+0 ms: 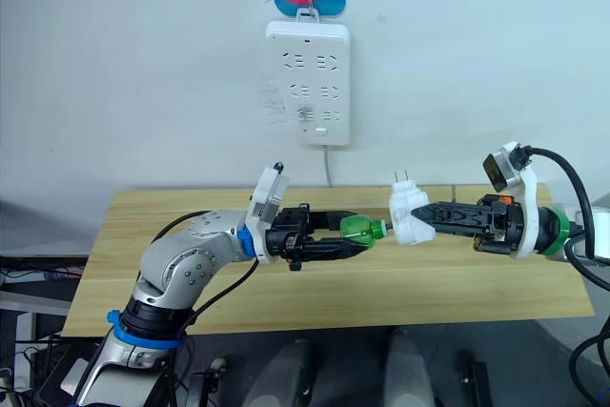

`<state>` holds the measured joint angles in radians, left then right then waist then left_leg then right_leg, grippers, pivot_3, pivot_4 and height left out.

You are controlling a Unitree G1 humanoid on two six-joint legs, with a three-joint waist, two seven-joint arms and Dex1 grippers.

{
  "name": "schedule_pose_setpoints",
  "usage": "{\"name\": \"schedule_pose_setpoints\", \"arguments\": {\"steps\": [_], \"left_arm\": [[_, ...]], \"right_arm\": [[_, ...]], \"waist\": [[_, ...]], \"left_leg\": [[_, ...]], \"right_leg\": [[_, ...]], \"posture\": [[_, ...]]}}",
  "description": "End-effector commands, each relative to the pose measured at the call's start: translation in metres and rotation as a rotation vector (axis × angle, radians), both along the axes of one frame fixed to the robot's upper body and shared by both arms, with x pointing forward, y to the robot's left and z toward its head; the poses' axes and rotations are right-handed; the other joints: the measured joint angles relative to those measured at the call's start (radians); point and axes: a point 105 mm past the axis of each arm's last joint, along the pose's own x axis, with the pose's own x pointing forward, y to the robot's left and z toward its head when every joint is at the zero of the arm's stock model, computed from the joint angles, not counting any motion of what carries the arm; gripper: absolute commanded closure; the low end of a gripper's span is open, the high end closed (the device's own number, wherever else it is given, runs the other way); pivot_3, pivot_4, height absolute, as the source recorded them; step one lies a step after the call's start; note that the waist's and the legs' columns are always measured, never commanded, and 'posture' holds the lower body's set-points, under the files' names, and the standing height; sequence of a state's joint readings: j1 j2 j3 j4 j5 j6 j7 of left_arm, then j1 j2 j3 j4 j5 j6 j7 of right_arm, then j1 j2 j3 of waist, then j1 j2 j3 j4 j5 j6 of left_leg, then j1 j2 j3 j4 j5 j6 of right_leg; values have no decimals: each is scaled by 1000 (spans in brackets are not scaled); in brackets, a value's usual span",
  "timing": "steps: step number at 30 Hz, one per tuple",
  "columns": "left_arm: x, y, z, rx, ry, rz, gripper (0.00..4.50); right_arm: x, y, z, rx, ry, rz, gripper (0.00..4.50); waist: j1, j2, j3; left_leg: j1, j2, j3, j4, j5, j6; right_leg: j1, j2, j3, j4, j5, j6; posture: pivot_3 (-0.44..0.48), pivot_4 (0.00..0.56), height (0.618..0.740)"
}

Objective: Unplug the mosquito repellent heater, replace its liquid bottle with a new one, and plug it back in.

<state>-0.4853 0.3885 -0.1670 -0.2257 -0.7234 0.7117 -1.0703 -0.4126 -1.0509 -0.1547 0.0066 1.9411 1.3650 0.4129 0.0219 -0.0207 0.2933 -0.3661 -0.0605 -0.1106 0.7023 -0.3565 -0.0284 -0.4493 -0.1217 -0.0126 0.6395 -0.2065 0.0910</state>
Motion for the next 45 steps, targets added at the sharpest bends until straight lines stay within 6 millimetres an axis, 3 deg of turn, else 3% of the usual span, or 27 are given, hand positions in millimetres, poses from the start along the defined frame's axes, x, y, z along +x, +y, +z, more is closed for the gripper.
{"name": "schedule_pose_setpoints", "arguments": {"steps": [1, 17, 45], "left_arm": [[-7, -6, 4, -5, -27, -51, 2243], [-8, -13, 16, -65, -19, -53, 2243], [-5, -10, 20, -73, -29, -46, 2243]], "right_arm": [[-6, 3, 12, 36, -36, 39, 1532], [-10, 11, 4, 10, -38, 51, 1532], [-14, 5, 4, 1, -22, 52, 1532]], "waist": [[0, 0, 0], [0, 0, 0], [0, 0, 0]], "left_leg": [[0, 0, 0, 0, 0, 0], [0, 0, 0, 0, 0, 0], [0, 0, 0, 0, 0, 0]], "right_leg": [[0, 0, 0, 0, 0, 0], [0, 0, 0, 0, 0, 0], [0, 0, 0, -1, 0, 0]], "posture": [[24, 314, 740], [26, 316, 740], [27, 310, 740]]}}
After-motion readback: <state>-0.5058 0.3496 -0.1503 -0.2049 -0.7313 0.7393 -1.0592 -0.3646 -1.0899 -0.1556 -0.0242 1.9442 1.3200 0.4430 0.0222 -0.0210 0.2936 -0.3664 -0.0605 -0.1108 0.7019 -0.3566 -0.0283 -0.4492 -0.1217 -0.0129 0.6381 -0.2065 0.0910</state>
